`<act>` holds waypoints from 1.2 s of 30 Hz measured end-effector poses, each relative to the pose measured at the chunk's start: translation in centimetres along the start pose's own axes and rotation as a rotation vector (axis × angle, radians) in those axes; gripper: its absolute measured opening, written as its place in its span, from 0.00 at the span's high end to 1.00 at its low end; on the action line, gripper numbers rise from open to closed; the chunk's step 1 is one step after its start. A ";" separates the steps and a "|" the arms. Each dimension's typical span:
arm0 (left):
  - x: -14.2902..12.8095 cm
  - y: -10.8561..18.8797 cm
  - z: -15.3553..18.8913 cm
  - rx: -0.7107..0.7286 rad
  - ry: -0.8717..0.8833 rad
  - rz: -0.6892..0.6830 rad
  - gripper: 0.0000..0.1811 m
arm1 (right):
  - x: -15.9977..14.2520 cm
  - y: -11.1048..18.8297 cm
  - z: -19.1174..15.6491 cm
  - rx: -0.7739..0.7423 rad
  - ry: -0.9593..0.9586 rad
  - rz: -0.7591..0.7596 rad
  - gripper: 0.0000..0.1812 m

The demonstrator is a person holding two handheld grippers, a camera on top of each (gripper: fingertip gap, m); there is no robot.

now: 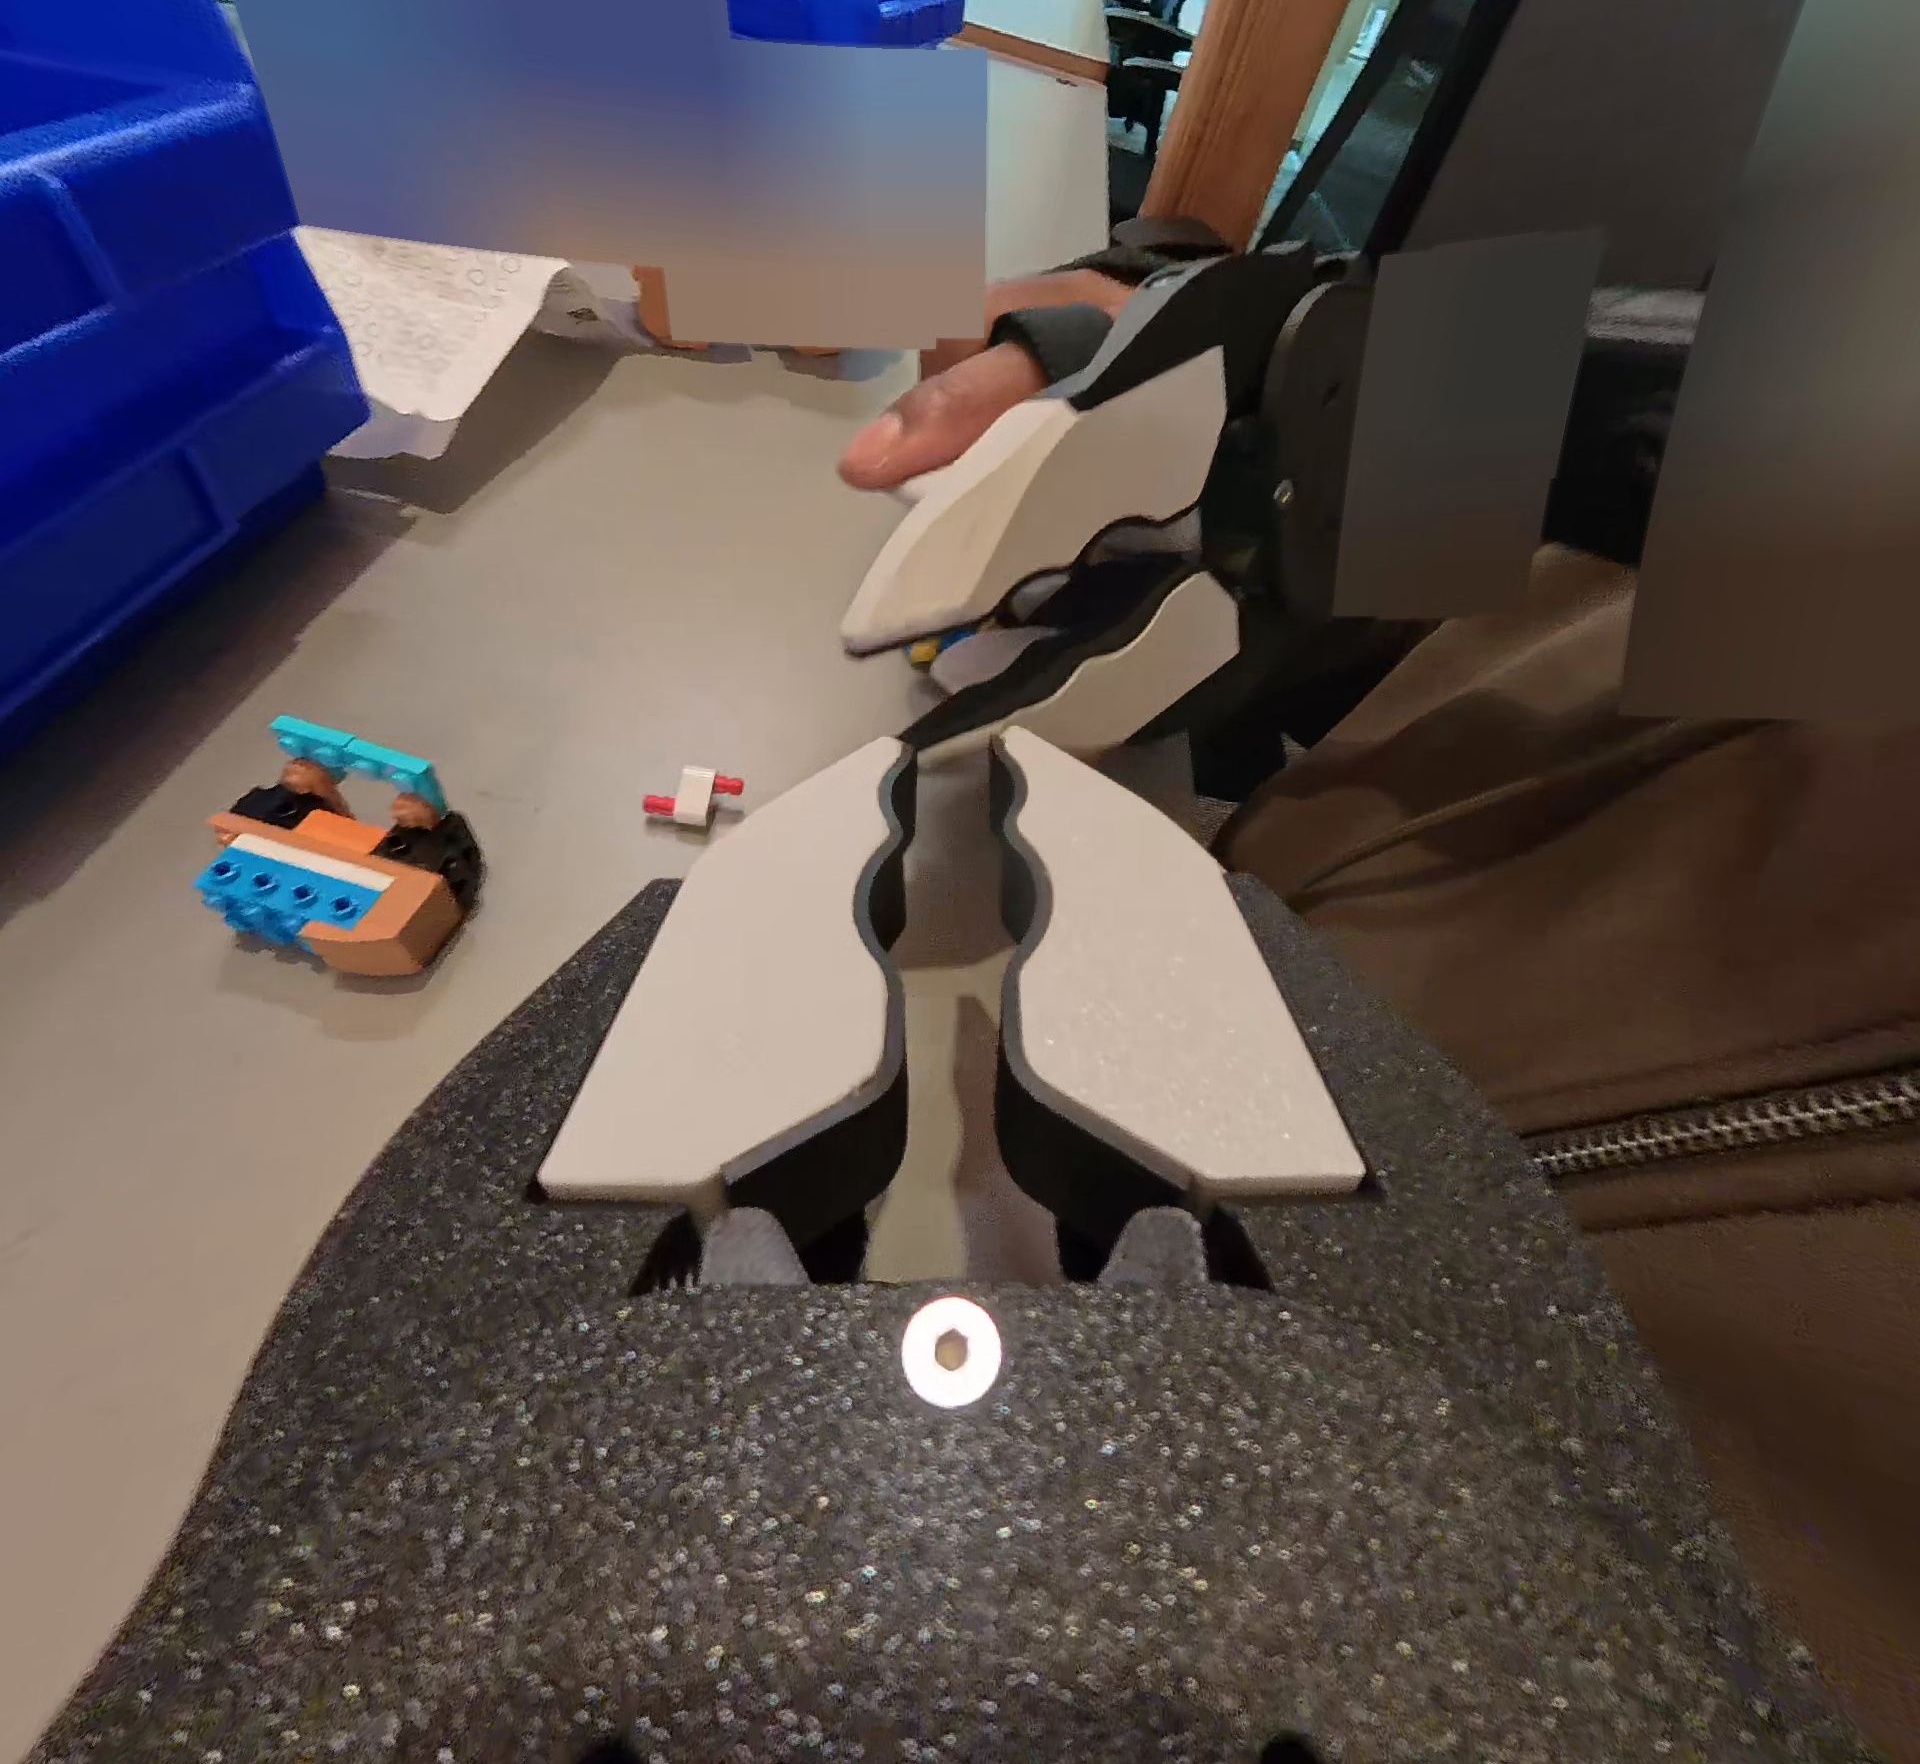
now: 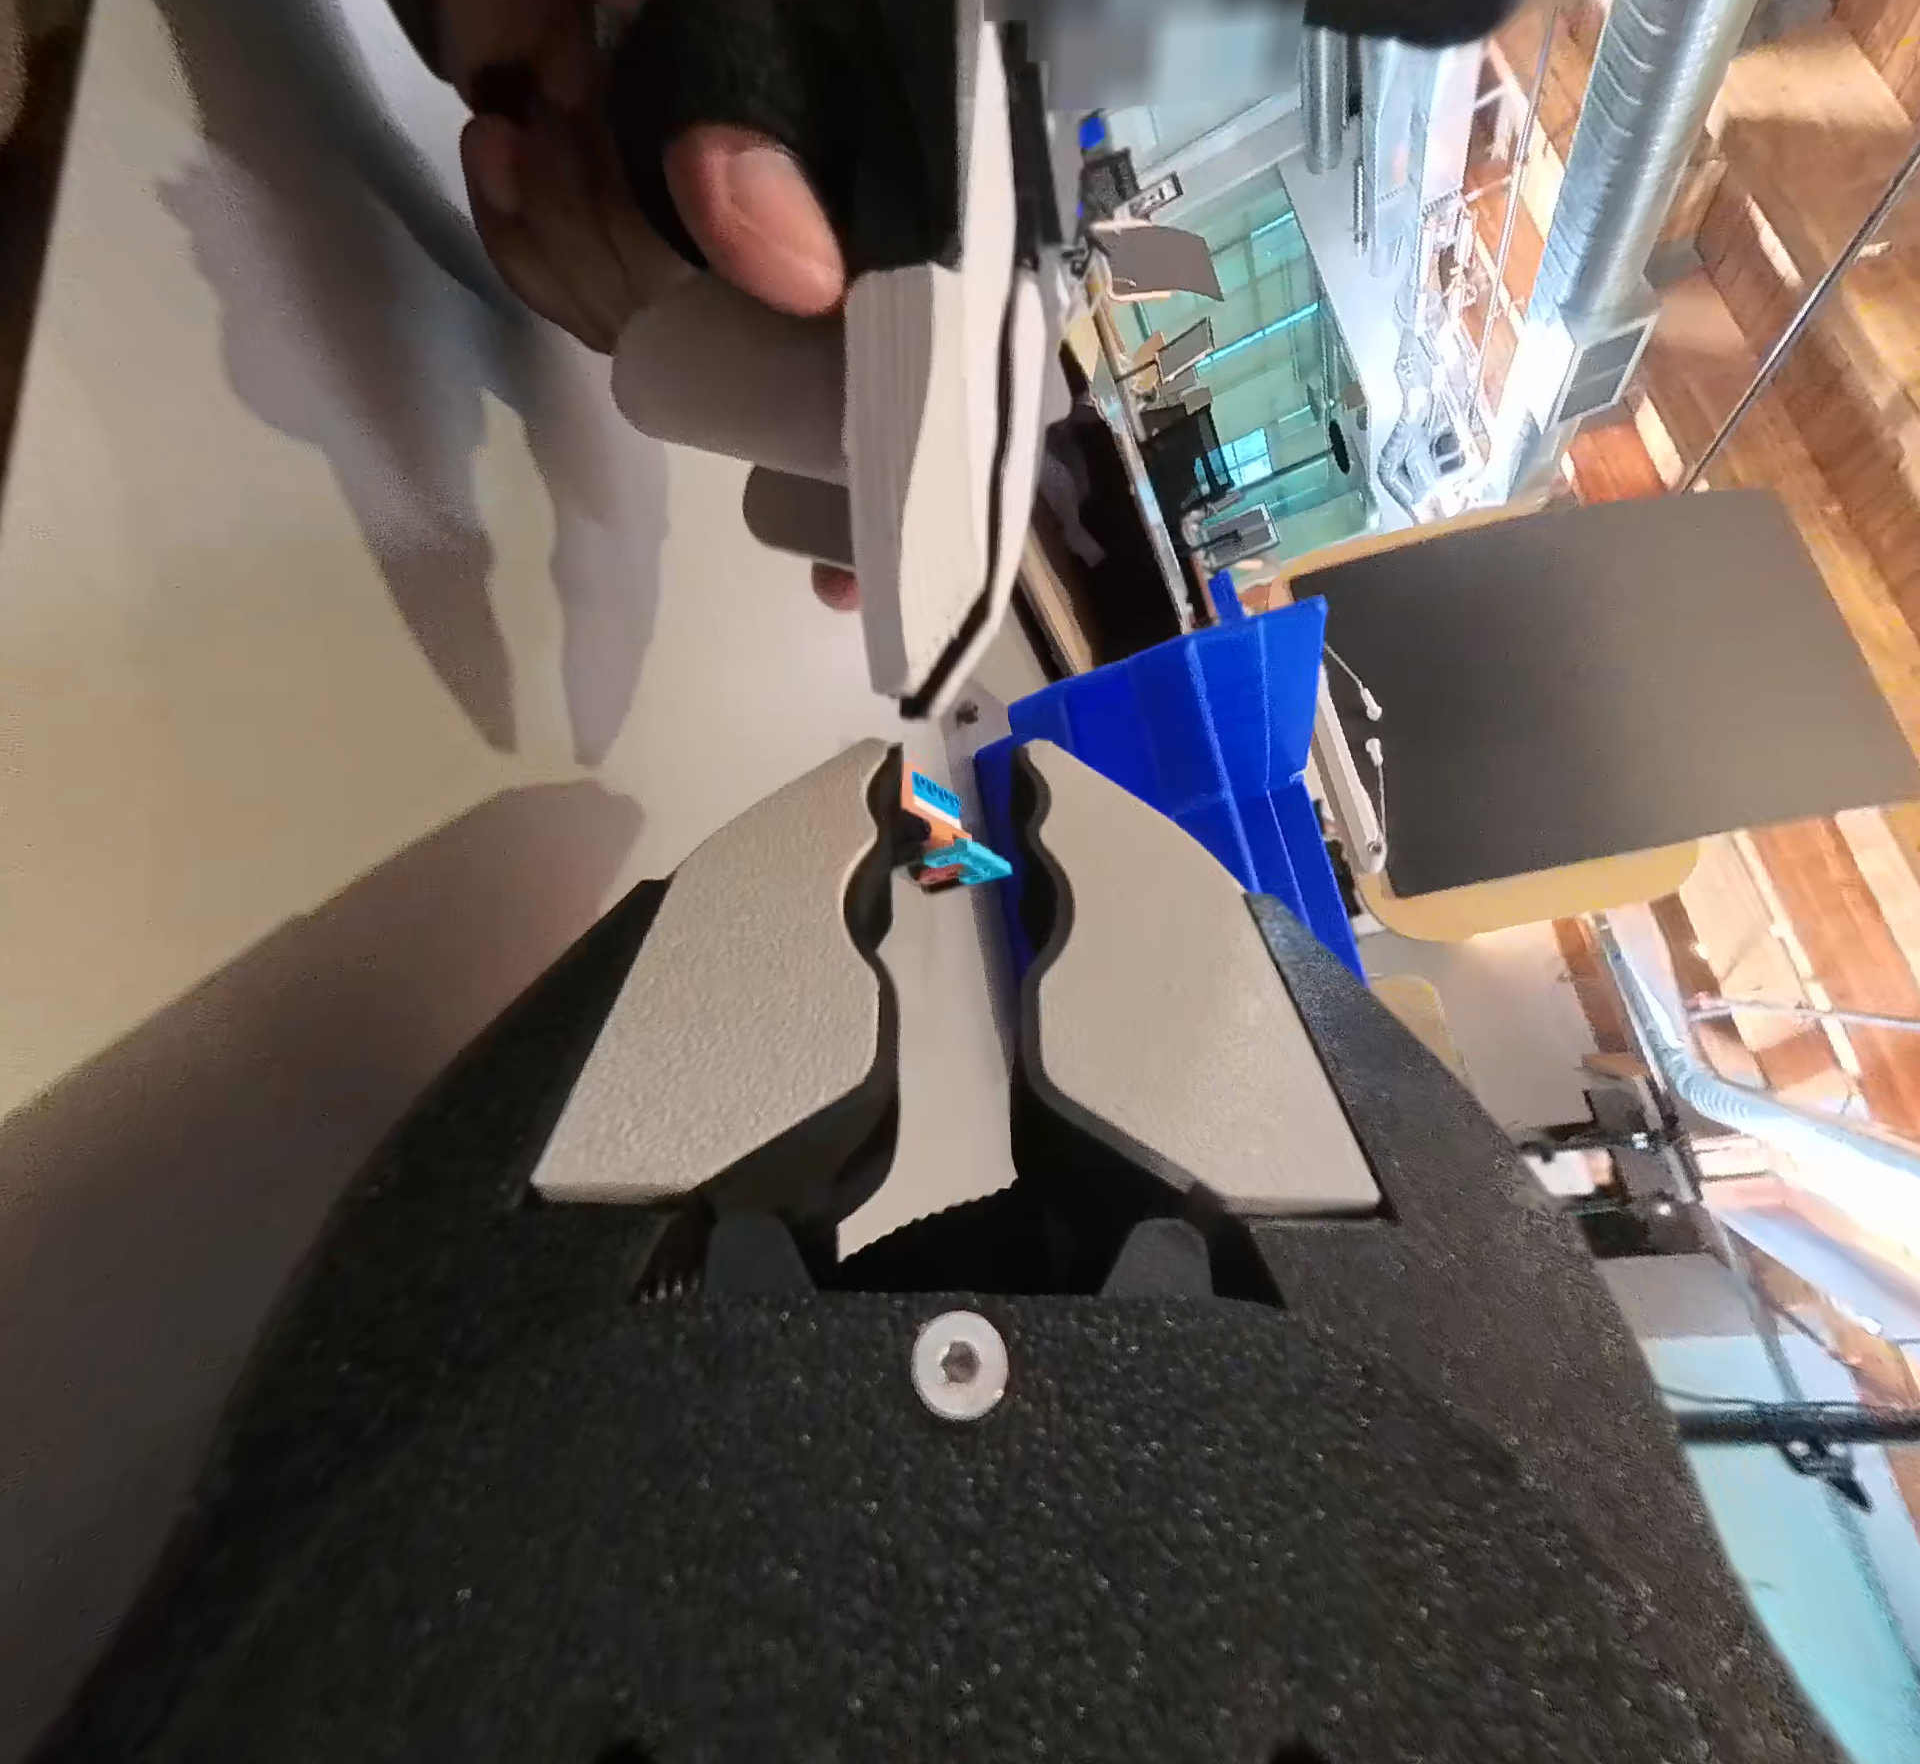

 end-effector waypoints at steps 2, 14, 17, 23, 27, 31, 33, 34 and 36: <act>0.0 0.6 -0.4 0.047 -0.013 -0.010 0.92 | -0.6 0.5 0.6 -0.004 -0.050 -0.012 0.89; 0.4 -1.1 -3.9 0.135 -0.111 -0.279 0.87 | -5.9 3.9 2.9 0.071 -0.287 -0.184 0.89; 0.3 -3.1 -4.4 0.091 -0.078 -0.351 0.86 | -6.2 4.2 3.2 0.045 -0.299 -0.182 0.89; -0.4 -5.1 -5.7 0.220 -0.065 -0.445 0.83 | -7.1 4.9 3.6 -0.001 -0.332 -0.189 0.90; -0.5 -6.1 -4.5 0.141 -0.040 -0.466 0.84 | -7.6 5.1 3.6 -0.011 -0.337 -0.218 0.90; 0.2 -6.6 -2.7 -0.003 -0.058 -0.414 0.85 | -7.6 5.4 3.8 -0.026 -0.343 -0.206 0.91; 0.5 -6.3 -3.4 0.068 -0.083 -0.415 0.85 | -7.6 5.4 3.7 -0.025 -0.343 -0.201 0.91; 0.5 -6.2 -3.6 0.086 -0.086 -0.415 0.85 | -7.5 5.4 3.7 -0.024 -0.342 -0.199 0.91; 0.5 -6.6 -3.6 0.053 -0.071 -0.419 0.85 | -7.5 5.4 3.7 -0.019 -0.342 -0.199 0.91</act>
Point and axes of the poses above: each gripper's, where its closed fingertips meet, y back along the fingers, x out of its top, z = x × y across the jaws, the point moved 9 cm from there along y, back along the fingers, and after that the axes turned 7 degrees about -x, right-handed, at the moved point
